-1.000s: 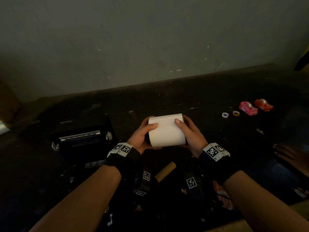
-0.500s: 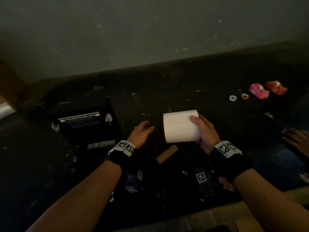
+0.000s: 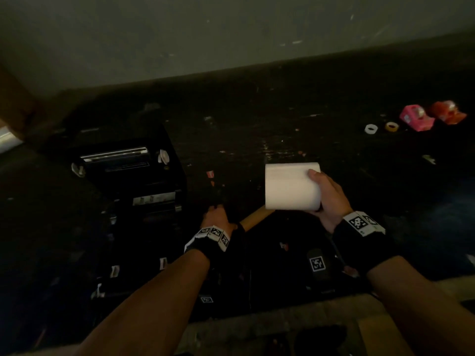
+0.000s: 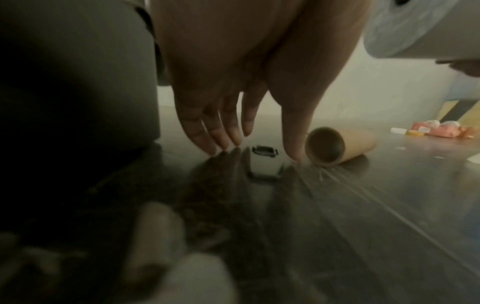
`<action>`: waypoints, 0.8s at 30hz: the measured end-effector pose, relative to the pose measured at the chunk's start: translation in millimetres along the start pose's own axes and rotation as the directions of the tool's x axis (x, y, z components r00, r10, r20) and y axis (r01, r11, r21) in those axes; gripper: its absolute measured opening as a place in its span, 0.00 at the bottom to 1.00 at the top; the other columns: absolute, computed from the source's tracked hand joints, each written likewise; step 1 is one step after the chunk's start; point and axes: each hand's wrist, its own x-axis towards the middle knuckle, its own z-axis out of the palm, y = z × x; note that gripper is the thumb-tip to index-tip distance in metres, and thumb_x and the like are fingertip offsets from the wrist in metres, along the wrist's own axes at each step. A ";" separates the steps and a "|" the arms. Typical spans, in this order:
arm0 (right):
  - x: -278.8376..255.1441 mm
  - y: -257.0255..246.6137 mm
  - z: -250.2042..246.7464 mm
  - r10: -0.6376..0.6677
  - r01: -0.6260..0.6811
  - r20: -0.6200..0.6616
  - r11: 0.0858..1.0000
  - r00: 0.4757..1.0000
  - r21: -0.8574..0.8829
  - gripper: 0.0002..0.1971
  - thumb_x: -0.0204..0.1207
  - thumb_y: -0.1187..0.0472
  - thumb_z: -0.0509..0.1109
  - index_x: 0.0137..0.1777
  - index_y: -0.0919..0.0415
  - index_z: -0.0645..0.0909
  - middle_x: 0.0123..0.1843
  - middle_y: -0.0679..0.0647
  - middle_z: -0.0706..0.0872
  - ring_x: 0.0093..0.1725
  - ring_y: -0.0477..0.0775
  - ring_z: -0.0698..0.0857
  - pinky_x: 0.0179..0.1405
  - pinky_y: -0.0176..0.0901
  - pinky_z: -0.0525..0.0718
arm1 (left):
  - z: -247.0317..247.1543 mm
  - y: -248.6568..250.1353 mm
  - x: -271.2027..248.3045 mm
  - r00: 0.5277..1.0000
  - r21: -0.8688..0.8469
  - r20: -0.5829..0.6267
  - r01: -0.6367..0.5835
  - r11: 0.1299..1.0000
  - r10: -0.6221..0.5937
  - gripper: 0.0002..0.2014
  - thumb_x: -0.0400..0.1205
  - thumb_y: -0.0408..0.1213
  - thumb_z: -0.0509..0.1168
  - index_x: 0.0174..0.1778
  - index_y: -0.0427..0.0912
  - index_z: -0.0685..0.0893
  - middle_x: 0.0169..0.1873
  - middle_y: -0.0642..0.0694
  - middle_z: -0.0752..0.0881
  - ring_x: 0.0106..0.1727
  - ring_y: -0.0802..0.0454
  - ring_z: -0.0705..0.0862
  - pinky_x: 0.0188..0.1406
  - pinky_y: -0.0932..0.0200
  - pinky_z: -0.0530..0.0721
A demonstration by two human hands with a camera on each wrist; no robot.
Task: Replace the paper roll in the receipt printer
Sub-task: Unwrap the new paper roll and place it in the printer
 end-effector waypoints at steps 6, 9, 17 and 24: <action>3.2 3.3 -3.2 0.024 -0.024 -0.005 1.000 1.000 -0.018 0.29 0.66 0.44 0.72 0.69 0.46 0.74 0.63 0.57 0.81 0.58 0.61 0.82 0.43 0.53 0.84 | -3.2 12.7 1.7 0.997 -0.030 0.023 0.081 0.996 -0.080 0.07 0.78 0.36 0.68 0.41 0.35 0.83 0.57 0.35 0.87 0.58 0.41 0.86 0.52 0.56 0.83; 2.2 4.5 -4.5 0.046 -0.046 -0.014 0.999 0.999 -0.021 0.39 0.57 0.40 0.76 0.70 0.43 0.72 0.65 0.57 0.80 0.58 0.62 0.82 0.44 0.55 0.85 | -4.1 13.3 1.7 0.995 -0.054 0.043 0.091 0.994 -0.089 0.08 0.78 0.35 0.68 0.38 0.34 0.81 0.56 0.34 0.87 0.58 0.39 0.86 0.55 0.53 0.84; 1.6 7.9 -4.9 0.063 -0.064 -0.027 0.998 0.998 -0.020 0.42 0.48 0.37 0.77 0.68 0.39 0.74 0.66 0.56 0.79 0.61 0.63 0.80 0.57 0.62 0.82 | -22.9 6.4 1.5 1.000 -0.289 0.005 0.005 0.957 -0.004 0.15 0.77 0.38 0.69 0.59 0.40 0.86 0.62 0.41 0.86 0.63 0.42 0.83 0.56 0.62 0.78; -6.6 -3.2 13.2 0.031 -0.031 -0.015 1.000 0.999 0.007 0.22 0.69 0.44 0.69 0.63 0.45 0.74 0.55 0.56 0.81 0.54 0.61 0.82 0.47 0.56 0.84 | -88.5 24.9 -1.2 1.000 -0.869 -0.021 -0.026 0.494 0.016 0.05 0.73 0.35 0.74 0.39 0.51 0.89 0.55 0.38 0.88 0.56 0.43 0.86 0.63 0.45 0.83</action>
